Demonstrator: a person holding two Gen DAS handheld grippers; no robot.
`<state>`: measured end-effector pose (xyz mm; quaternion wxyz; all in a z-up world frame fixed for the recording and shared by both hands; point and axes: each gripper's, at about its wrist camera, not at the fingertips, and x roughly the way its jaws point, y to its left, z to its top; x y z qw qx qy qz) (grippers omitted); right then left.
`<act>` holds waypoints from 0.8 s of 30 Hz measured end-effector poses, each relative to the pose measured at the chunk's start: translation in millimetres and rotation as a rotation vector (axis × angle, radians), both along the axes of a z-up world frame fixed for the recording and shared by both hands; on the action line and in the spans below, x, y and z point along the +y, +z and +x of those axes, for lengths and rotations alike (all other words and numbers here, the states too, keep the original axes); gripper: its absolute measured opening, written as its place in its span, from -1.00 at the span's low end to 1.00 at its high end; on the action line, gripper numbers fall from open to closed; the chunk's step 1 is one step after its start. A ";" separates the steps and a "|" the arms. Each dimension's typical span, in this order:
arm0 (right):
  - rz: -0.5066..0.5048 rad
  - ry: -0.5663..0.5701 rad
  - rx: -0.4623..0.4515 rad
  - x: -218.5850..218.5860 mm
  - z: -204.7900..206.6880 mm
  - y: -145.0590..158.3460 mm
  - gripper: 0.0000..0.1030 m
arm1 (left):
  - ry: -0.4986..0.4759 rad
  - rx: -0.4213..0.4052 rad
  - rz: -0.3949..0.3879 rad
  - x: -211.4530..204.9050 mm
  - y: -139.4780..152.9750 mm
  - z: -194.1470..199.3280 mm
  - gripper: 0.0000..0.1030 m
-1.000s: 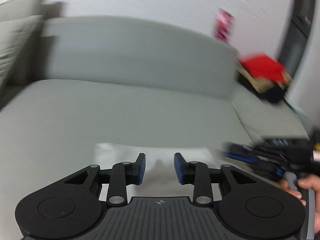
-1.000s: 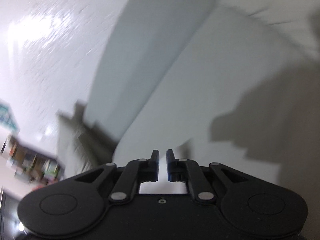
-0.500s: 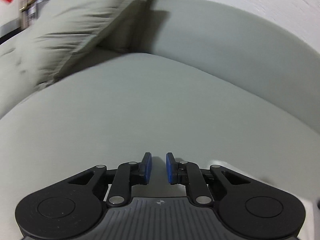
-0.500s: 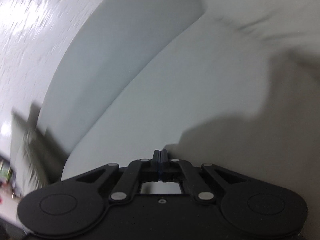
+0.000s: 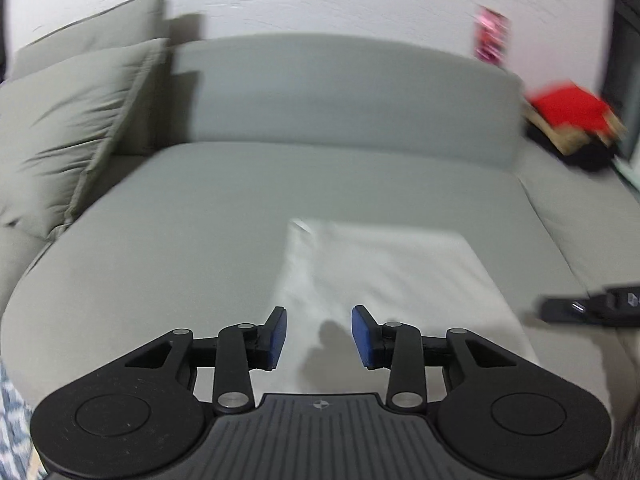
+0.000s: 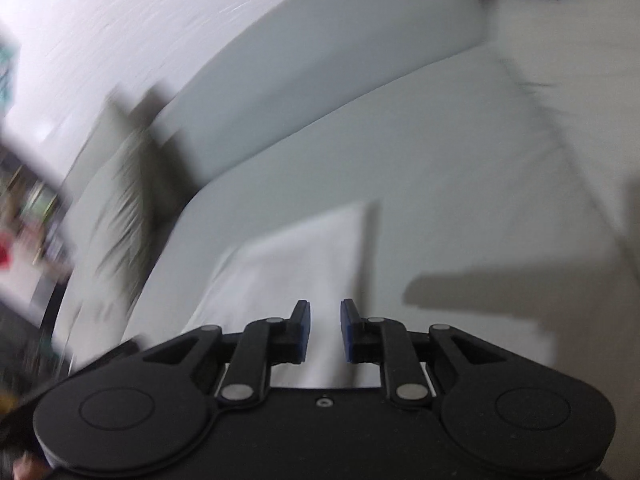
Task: Fold clothes
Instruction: 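Move both open tools to the sides of the folded sweatshirt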
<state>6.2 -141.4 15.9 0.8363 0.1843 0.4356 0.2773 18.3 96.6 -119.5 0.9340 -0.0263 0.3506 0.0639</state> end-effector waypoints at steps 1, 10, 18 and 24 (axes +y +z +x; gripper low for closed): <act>-0.024 0.053 -0.025 8.7 -10.5 1.5 -0.66 | -0.019 0.017 0.023 -12.0 -4.7 -4.4 -0.45; -0.442 0.258 -0.255 66.5 -77.7 -1.2 -0.66 | -0.050 0.241 0.172 -32.0 -38.9 -12.3 -0.52; -0.393 0.268 -0.092 19.9 -84.4 15.2 -0.61 | -0.036 0.213 0.071 10.2 -8.2 -52.3 -0.38; -0.156 0.116 -0.062 -12.3 -67.2 34.6 0.03 | 0.105 -0.080 0.003 52.6 12.2 -53.4 -0.18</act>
